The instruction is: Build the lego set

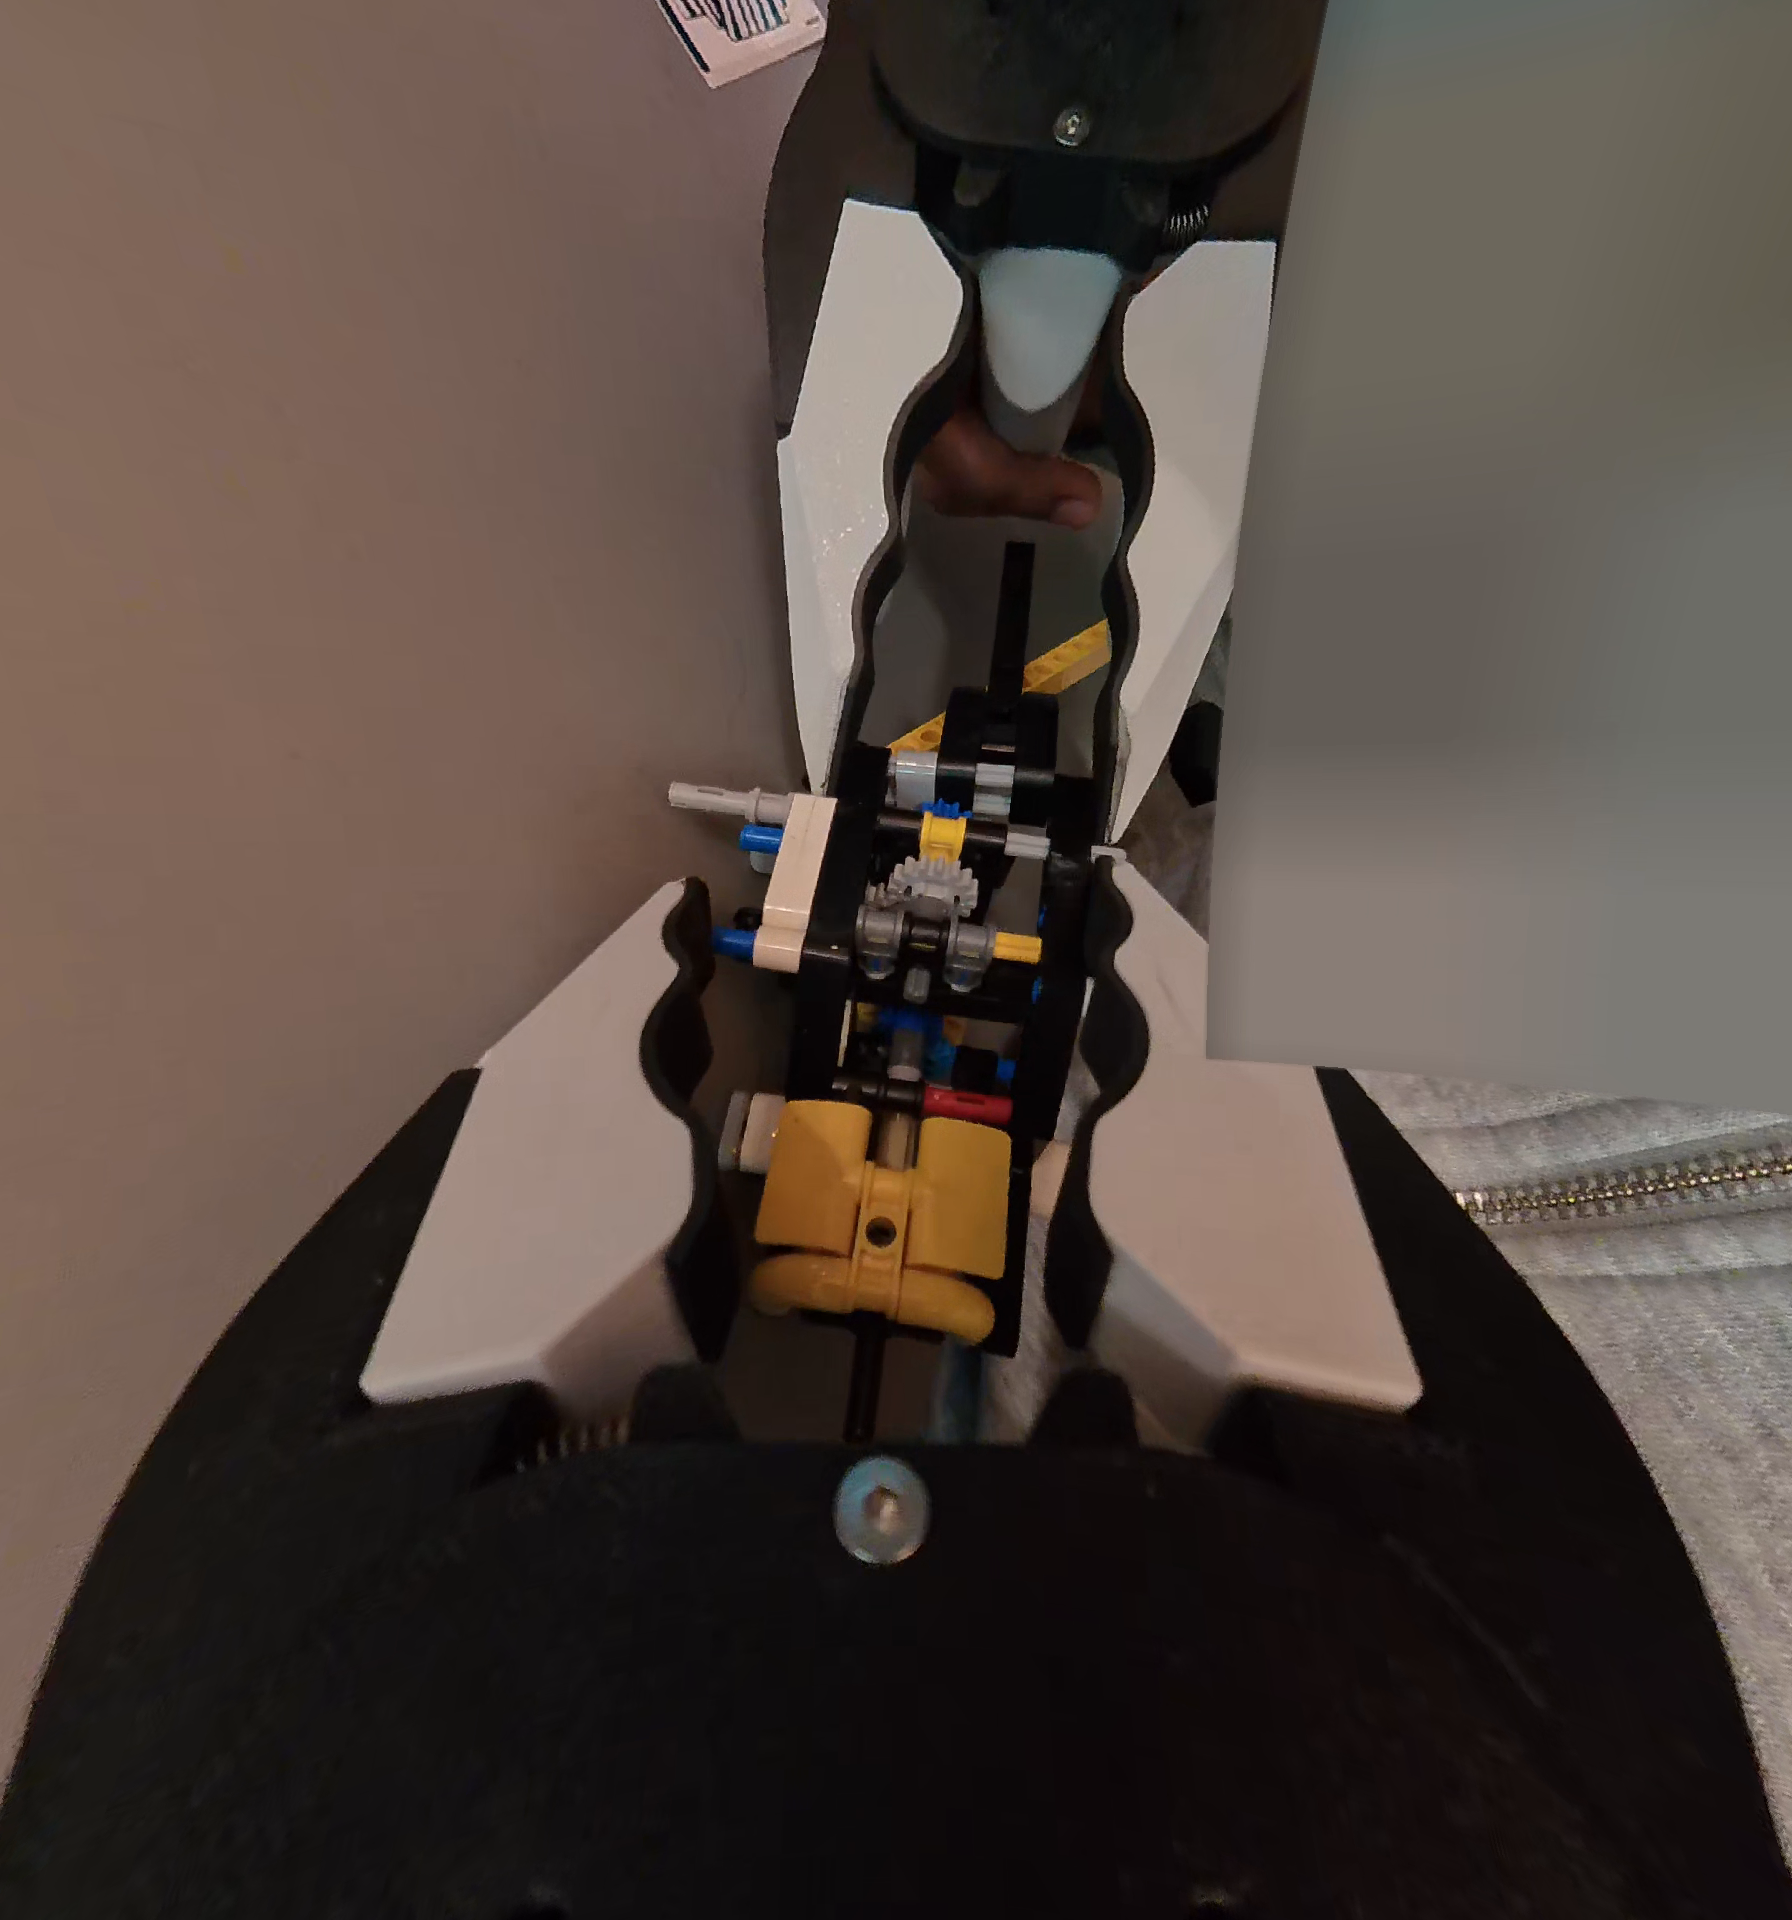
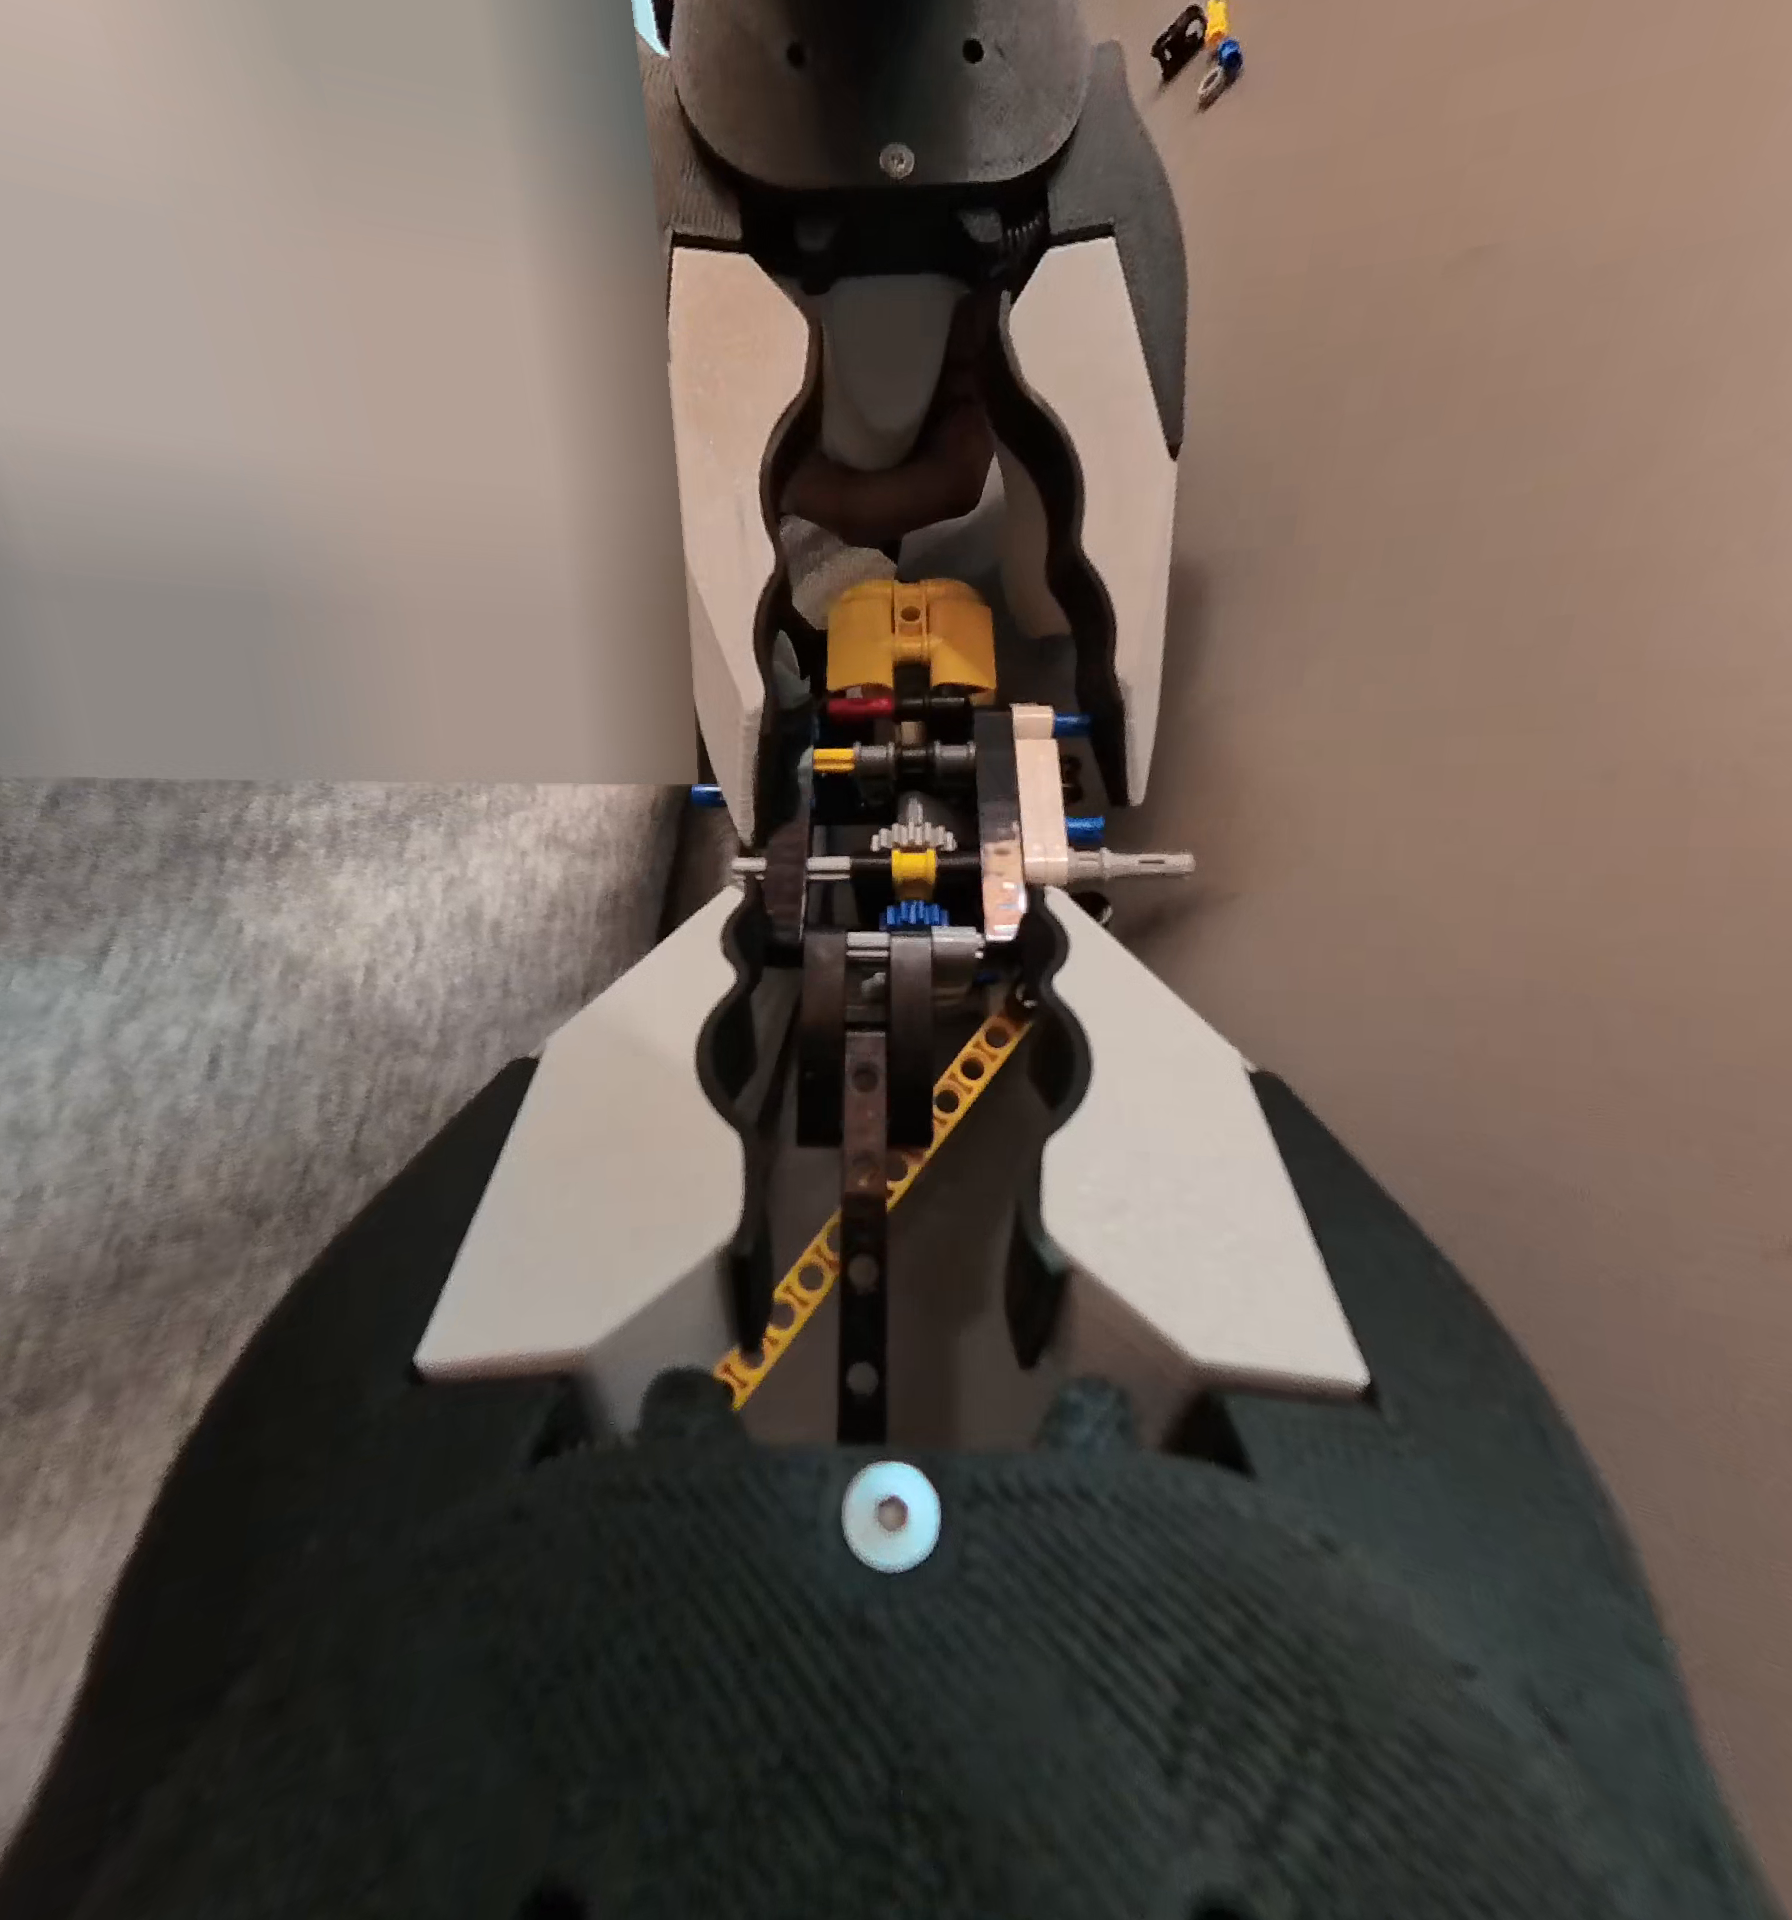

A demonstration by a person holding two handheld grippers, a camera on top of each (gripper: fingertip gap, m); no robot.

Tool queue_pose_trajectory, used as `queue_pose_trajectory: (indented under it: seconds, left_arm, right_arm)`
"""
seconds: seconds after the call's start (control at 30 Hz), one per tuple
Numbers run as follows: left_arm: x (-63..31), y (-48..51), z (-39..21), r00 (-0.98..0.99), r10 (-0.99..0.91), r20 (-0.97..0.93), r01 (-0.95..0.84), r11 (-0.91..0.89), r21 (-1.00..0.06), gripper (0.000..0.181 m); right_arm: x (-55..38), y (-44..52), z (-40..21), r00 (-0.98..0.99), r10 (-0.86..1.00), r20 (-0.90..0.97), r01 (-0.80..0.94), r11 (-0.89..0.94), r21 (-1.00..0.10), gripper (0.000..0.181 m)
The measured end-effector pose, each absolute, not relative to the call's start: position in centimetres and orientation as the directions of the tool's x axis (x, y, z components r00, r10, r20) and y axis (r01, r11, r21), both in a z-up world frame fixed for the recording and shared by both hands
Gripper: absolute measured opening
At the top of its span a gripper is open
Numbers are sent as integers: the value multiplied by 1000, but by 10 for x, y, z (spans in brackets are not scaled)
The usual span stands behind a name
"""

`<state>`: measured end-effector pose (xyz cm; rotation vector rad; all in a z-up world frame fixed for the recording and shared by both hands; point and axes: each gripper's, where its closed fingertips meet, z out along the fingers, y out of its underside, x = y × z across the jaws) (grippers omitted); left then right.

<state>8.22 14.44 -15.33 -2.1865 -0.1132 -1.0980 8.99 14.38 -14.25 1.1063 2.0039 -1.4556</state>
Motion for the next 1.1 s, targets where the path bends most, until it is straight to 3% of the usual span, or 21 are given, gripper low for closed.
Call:
queue_pose_trajectory:
  seconds: [0.63, 0.83, 1.1]
  left_arm:
    - [83, 147, -152, 633, -221, 742, 370, -756, -540, 75]
    - [74, 139, -136, 629, -250, 736, 378, -728, -571, 90]
    - [72, 126, -139, 630, -232, 741, 399, -722, -565, 83]
  right_arm:
    - [90, 145, -143, -589, 353, -727, 799, 124, -588, 49]
    - [93, 148, -142, -595, 377, -710, 790, 112, -603, 49]
    - [96, 149, -140, -614, 425, -666, 763, 103, -638, 49]
